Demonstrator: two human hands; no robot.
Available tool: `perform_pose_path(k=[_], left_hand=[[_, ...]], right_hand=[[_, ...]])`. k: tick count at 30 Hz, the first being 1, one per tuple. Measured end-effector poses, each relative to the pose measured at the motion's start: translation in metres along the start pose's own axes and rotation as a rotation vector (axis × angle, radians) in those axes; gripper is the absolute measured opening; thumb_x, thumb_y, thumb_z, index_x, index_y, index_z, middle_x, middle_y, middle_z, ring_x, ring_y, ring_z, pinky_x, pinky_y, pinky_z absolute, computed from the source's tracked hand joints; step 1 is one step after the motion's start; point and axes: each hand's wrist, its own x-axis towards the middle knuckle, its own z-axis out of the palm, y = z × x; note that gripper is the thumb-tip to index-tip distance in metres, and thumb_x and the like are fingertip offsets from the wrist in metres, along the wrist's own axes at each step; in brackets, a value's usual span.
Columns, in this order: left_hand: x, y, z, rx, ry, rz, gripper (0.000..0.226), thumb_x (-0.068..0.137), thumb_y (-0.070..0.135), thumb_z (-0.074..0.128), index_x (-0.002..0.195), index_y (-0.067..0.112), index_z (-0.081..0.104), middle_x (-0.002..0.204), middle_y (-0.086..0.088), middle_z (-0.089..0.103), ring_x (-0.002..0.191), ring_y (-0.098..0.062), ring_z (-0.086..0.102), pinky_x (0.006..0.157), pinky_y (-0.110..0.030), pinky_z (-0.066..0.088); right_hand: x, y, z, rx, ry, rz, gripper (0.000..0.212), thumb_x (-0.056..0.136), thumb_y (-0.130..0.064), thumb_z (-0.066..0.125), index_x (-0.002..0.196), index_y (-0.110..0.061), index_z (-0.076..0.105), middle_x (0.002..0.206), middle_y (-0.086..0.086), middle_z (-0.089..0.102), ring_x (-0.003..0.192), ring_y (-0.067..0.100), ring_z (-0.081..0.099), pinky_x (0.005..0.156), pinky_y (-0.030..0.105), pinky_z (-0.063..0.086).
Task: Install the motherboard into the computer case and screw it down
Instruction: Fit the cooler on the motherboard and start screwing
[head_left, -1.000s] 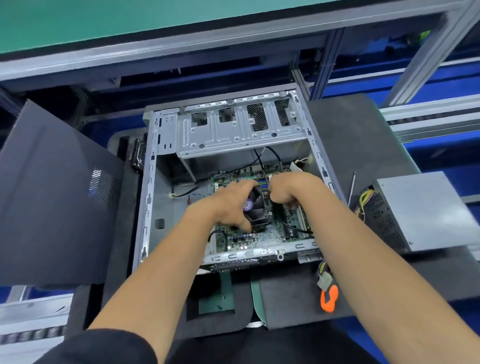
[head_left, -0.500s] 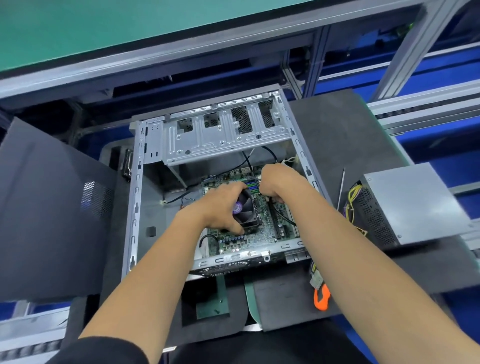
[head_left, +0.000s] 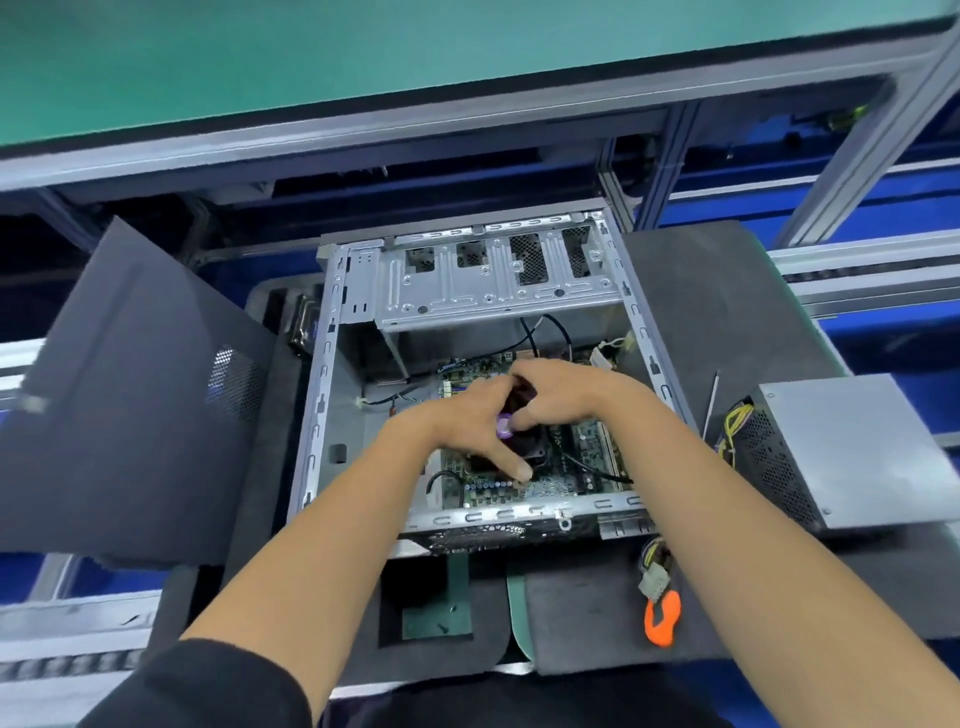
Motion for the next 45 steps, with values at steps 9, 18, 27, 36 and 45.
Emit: perform_pose_path(k=[9, 18, 27, 36, 45], left_hand=[[-0.022, -0.046, -0.023, -0.174, 0.393, -0.176, 0.025, 0.092, 0.003, 0.043, 0.092, 0.015, 0.065, 0.096, -0.006, 0.067, 0.079, -0.010, 0.058, 0.072, -0.024, 0.045], [-0.016, -0.049, -0.020, -0.204, 0.274, -0.016, 0.011, 0.082, 0.026, 0.071, 0.089, 0.025, 0.062, 0.088, 0.008, 0.061, 0.080, -0.011, 0.057, 0.076, -0.028, 0.048], [-0.011, -0.048, -0.017, -0.154, 0.251, -0.040, 0.021, 0.082, 0.019, 0.071, 0.096, 0.016, 0.056, 0.087, 0.005, 0.052, 0.081, -0.016, 0.050, 0.069, -0.027, 0.038], [-0.006, -0.046, -0.016, -0.153, 0.181, -0.097, 0.022, 0.083, 0.016, 0.065, 0.097, 0.017, 0.048, 0.085, 0.005, 0.049, 0.080, -0.019, 0.047, 0.070, -0.028, 0.039], [-0.020, -0.037, -0.019, -0.224, 0.216, 0.062, 0.039, 0.078, 0.006, 0.066, 0.111, 0.020, 0.052, 0.118, 0.005, 0.052, 0.105, -0.014, 0.049, 0.086, -0.028, 0.037]], right_hand=[[0.004, -0.003, 0.007, -0.174, -0.157, 0.121, 0.072, 0.085, -0.032, 0.070, 0.143, -0.012, 0.033, 0.146, 0.008, 0.040, 0.126, 0.027, 0.045, 0.103, 0.038, 0.038], [0.004, -0.008, 0.005, -0.041, -0.211, 0.082, 0.089, 0.081, -0.050, 0.070, 0.150, -0.027, 0.018, 0.149, 0.001, 0.026, 0.135, 0.022, 0.033, 0.112, 0.042, 0.030], [0.012, -0.031, 0.019, -0.322, -0.205, 0.079, 0.086, 0.073, -0.041, 0.080, 0.135, -0.013, 0.028, 0.139, 0.006, 0.037, 0.120, 0.023, 0.041, 0.100, 0.037, 0.039], [0.026, -0.032, 0.030, -0.537, -0.276, 0.144, 0.093, 0.080, -0.046, 0.070, 0.143, -0.011, 0.011, 0.149, 0.011, 0.018, 0.137, 0.031, 0.021, 0.108, 0.044, 0.030], [-0.009, -0.031, 0.013, -0.244, -0.054, 0.002, 0.113, 0.073, -0.051, 0.077, 0.152, -0.018, 0.004, 0.153, 0.003, 0.017, 0.142, 0.024, 0.018, 0.114, 0.043, 0.027]])
